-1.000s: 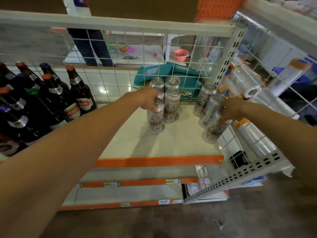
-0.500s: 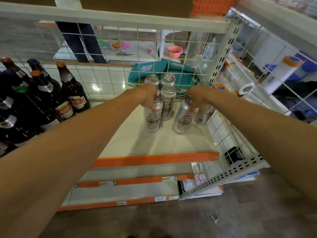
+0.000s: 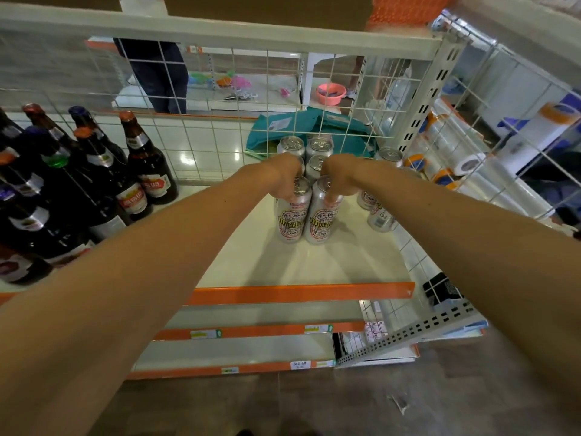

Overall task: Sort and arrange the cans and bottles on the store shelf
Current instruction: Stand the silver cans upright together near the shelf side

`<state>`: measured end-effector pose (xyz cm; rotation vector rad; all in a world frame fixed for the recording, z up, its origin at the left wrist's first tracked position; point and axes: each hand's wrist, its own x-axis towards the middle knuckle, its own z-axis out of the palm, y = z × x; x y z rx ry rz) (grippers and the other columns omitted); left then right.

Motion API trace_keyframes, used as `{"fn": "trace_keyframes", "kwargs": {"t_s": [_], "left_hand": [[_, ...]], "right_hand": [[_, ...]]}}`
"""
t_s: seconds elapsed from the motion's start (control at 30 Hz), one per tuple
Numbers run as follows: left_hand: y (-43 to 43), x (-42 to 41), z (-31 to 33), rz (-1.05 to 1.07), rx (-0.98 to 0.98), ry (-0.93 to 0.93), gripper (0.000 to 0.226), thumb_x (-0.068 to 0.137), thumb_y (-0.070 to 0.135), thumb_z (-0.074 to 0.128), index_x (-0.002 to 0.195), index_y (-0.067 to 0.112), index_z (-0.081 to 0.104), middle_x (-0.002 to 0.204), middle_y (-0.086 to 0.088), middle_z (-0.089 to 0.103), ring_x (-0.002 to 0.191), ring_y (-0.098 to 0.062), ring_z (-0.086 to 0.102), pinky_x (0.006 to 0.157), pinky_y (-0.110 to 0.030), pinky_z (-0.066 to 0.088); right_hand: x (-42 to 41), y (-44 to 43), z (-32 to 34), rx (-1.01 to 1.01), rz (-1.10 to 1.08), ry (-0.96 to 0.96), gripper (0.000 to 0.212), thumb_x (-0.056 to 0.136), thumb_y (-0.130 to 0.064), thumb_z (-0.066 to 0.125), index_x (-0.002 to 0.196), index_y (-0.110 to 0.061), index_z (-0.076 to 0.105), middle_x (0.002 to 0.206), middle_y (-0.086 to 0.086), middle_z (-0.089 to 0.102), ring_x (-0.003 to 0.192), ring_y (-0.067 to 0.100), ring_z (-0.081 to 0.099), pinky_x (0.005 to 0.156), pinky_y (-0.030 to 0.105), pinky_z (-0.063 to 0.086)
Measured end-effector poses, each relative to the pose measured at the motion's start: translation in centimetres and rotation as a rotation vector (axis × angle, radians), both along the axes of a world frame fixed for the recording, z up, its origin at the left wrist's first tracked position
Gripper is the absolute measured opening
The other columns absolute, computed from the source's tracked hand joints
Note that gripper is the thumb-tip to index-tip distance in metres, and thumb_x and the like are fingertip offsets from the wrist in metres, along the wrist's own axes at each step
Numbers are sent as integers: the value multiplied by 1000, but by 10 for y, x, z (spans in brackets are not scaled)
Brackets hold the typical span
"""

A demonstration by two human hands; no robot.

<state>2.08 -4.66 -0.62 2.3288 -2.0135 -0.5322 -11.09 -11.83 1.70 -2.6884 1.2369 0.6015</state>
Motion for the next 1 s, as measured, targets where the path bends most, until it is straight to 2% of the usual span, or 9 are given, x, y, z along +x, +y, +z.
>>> {"fn": "trace_keyframes", "kwargs": {"t_s": [0.2,0.37,0.57,0.73,0.83,1.0], "left_hand": [[0,2,0,6,-10,37,52,79,18,81,126,10,61,119,-11,63,108,-30,59,92,-39,52],[0,5,2,7,-10,56,53,80,16,79,129,9,58,123,-12,60,111,-31,57,89,-36,50],[-1,6,5,1,-3,48,56,82,16,78,133,10,56,126,-11,60,113,-31,57,87,-33,47],[-2,2,4,-10,10,25,55,83,15,76,133,10,56,127,-12,59,113,-31,57,85,-33,48],[-3,3,5,-28,26,5,54,83,15,75,134,9,56,127,-12,59,112,-31,57,83,-33,47],[-1,5,8,-24,51,-5,57,83,16,75,136,11,55,127,-11,58,113,-30,57,90,-36,51]], "right_hand": [[1,1,-4,-26,-12,-41,66,74,-34,84,128,-8,58,120,11,63,107,30,60,89,40,54],[1,1,-5,-38,-18,-69,60,74,-37,84,122,-8,61,114,11,62,102,30,59,79,35,51],[-2,-2,-10,-43,-17,-107,57,74,-39,84,117,-8,63,106,9,62,96,28,60,79,36,53],[-5,-4,-11,-32,-26,-124,67,73,-39,84,126,-8,59,118,11,62,104,29,60,89,41,55],[-6,-7,-13,-25,-35,-135,67,73,-39,84,127,-7,59,119,11,62,105,30,59,89,40,55],[-5,-3,-14,-21,-20,-143,69,74,-39,83,129,-7,57,124,12,60,111,31,58,92,41,53]]}}
